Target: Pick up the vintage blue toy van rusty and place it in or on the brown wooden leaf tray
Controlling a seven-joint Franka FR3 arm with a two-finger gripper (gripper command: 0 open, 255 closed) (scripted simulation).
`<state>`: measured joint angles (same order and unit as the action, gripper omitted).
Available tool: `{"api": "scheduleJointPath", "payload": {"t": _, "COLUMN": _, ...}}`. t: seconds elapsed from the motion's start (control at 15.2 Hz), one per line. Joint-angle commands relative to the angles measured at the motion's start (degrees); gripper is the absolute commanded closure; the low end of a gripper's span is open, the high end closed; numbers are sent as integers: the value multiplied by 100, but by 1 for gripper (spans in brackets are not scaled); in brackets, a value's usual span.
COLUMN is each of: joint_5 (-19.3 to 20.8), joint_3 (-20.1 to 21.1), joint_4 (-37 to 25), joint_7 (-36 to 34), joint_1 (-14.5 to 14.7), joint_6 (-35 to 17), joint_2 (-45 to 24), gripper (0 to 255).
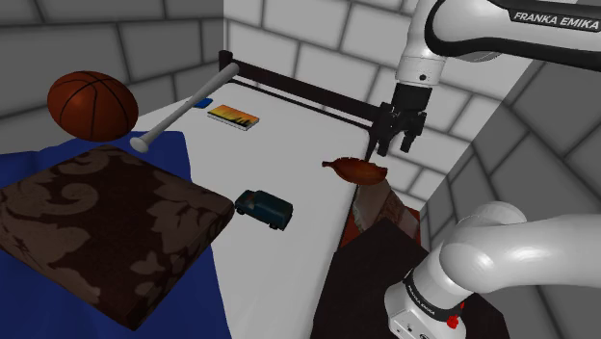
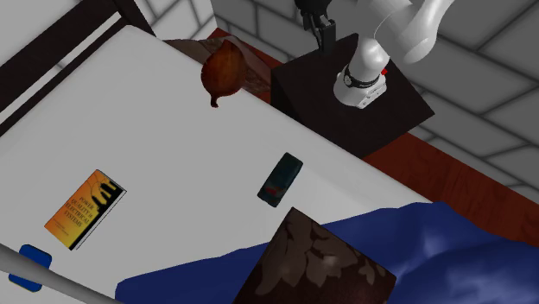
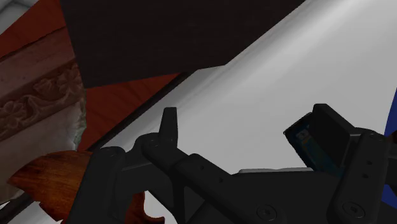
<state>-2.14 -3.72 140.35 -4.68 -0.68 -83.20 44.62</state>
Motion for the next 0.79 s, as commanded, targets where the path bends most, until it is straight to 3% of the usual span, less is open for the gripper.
{"api": "scheduleJointPath", "payload": {"t": 0.0, "joint_5": 0, "joint_3": 0, "joint_4": 0, "joint_7": 0, "joint_1": 0, "joint_6": 0, "joint_2": 0, "gripper": 0}}
{"api": "scheduleJointPath", "payload": {"t": 0.73, "joint_5": -346, "joint_3": 867, "joint_4": -410, "joint_7": -764, "joint_1": 396, "joint_6": -1598, "joint_2": -2037, "gripper": 0}}
